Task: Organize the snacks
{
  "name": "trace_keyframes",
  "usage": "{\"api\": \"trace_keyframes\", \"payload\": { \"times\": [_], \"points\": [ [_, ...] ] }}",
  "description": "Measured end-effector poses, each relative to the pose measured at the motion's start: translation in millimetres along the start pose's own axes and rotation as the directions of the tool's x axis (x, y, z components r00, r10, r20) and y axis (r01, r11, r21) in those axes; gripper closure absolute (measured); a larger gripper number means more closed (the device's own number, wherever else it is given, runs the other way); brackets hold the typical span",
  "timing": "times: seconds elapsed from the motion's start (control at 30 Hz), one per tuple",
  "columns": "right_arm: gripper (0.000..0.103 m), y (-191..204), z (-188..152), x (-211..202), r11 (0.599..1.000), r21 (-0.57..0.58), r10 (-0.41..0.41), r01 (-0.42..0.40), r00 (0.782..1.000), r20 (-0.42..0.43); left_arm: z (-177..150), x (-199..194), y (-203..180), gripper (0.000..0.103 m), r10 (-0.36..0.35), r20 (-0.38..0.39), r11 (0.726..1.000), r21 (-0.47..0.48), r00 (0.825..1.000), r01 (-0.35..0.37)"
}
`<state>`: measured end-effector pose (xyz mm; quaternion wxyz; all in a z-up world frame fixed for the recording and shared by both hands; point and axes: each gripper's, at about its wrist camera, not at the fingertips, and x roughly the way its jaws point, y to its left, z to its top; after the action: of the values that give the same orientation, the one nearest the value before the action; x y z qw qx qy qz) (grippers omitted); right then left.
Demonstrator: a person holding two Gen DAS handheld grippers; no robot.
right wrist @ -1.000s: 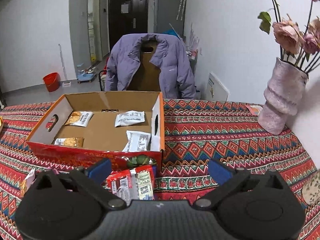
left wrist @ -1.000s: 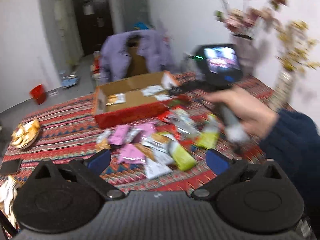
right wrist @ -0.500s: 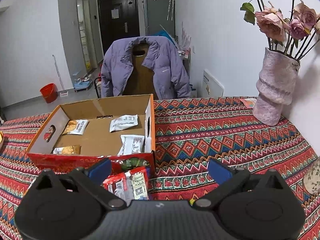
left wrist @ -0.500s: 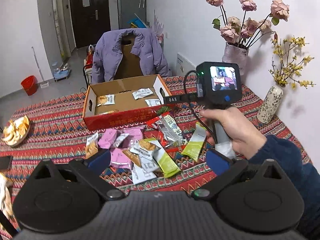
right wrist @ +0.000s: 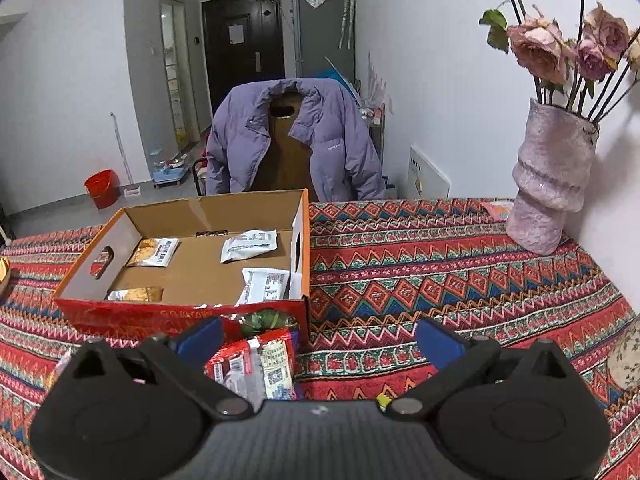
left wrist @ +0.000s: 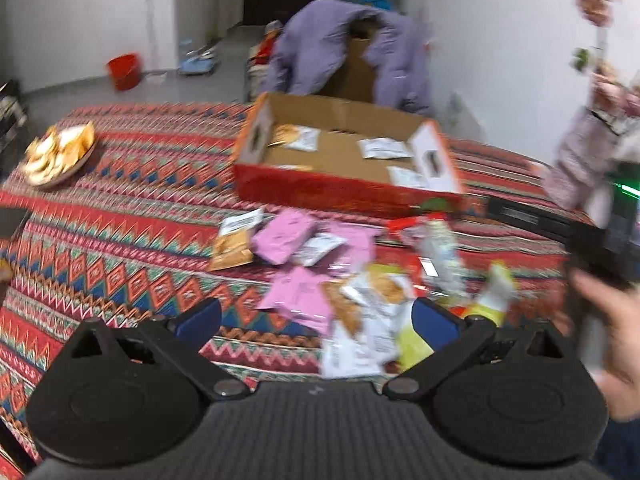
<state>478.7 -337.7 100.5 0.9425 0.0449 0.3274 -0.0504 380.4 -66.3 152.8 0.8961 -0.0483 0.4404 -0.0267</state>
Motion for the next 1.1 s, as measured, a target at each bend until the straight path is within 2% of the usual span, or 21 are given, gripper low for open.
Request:
{"api": "trace_keyframes", "payload": {
  "times": [0.23,0.33,0.47,0.53,0.57,0.67,0.77,0.9,1.03,1.1],
  "points": [
    [0.000,-1,-25,-10,0.998,-0.032,0.052,-0.051,0.999,0.012,-3,24,27,0.000,0.059,0.039,0.998,-0.014,0.998,-0.058],
    [0.000,-3,-40,-17,0.994,-0.029,0.102,-0.101,0.994,0.026,-6,36,29,0.000,0.072,0.105,0.997,0.000,0.992,-0.072],
    [0.000,-1,-64,-33,0.984,-0.044,0.177,-0.175,0.982,0.058,-27,59,36,0.000,0.108,0.270,0.986,0.093,0.957,-0.137],
    [0.002,4,-77,-41,0.978,-0.078,0.201,-0.195,0.977,0.077,-38,71,42,0.000,0.125,0.319,0.979,0.116,0.939,-0.169],
    [0.002,8,-84,-44,0.974,-0.096,0.213,-0.205,0.974,0.077,-41,77,44,0.000,0.122,0.327,0.977,0.128,0.937,-0.172],
    [0.004,16,-100,-49,0.964,-0.125,0.246,-0.236,0.966,0.072,-50,91,50,0.000,0.058,0.304,0.981,0.159,0.951,-0.111],
    [0.013,19,-111,-49,0.950,-0.075,0.306,-0.302,0.951,0.047,-58,94,51,0.000,-0.083,0.258,0.981,0.192,0.963,0.033],
    [0.020,21,-112,-42,0.909,0.026,0.415,-0.416,0.909,0.035,-66,93,42,0.000,-0.219,0.203,0.960,0.219,0.954,0.174],
    [0.020,32,-108,-11,0.845,0.193,0.510,-0.499,0.860,-0.009,-77,88,30,0.000,-0.218,0.233,0.947,0.283,0.948,0.148],
    [0.020,41,-106,6,0.817,0.270,0.533,-0.510,0.846,-0.018,-77,86,32,0.000,-0.197,0.245,0.951,0.285,0.949,0.124]
  ]
}}
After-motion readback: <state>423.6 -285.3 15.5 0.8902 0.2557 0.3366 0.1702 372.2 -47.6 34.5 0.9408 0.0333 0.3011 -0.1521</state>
